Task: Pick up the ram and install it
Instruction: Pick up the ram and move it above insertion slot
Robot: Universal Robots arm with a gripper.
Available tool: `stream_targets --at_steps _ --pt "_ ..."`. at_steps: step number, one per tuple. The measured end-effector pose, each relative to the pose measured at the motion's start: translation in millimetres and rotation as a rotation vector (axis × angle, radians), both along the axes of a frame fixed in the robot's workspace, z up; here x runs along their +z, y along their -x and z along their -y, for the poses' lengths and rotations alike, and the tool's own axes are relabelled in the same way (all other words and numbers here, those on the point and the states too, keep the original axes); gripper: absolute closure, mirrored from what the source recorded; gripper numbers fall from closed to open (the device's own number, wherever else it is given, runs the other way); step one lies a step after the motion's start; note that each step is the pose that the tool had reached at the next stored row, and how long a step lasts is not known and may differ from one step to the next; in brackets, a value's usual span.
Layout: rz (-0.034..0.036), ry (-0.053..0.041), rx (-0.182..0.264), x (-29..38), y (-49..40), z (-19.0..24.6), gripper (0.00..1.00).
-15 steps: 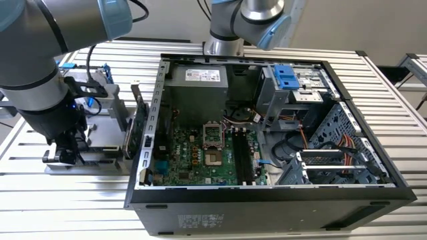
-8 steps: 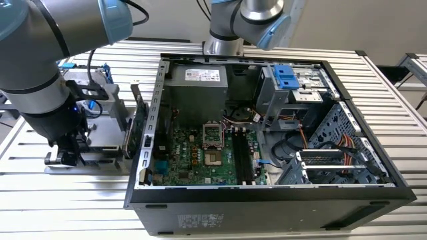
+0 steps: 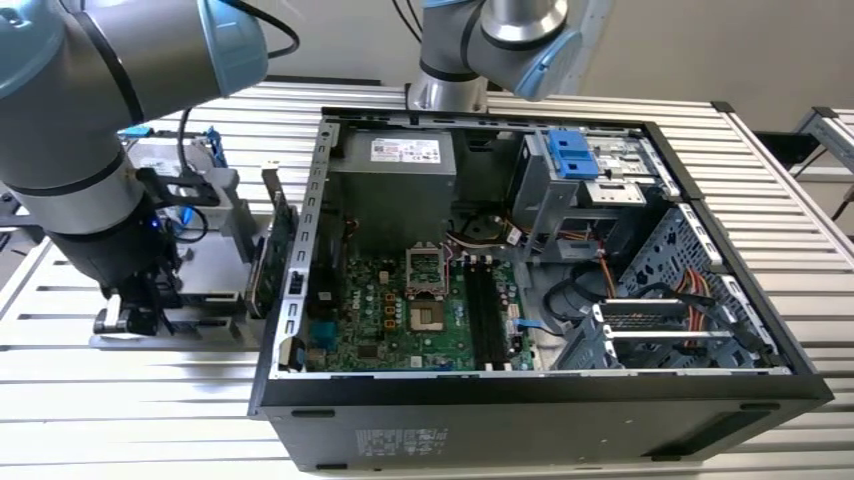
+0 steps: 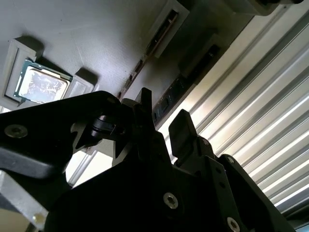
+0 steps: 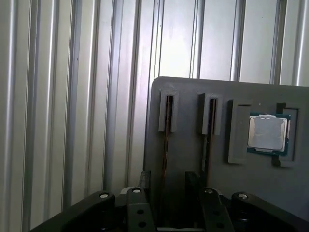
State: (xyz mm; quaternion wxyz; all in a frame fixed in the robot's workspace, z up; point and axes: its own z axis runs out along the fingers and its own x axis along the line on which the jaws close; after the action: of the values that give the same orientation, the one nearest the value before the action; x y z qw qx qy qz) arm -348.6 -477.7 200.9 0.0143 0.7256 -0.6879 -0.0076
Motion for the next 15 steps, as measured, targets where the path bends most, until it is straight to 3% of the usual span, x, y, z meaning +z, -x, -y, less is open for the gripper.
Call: stream_targets --at_steps 9,15 --pt "0.0 -0.0002 0.0 -8.0 -0.1 -1.1 0.0" --pt "-0.0002 -0.0001 0.0 -9.2 0.0 -1.3 0.0"
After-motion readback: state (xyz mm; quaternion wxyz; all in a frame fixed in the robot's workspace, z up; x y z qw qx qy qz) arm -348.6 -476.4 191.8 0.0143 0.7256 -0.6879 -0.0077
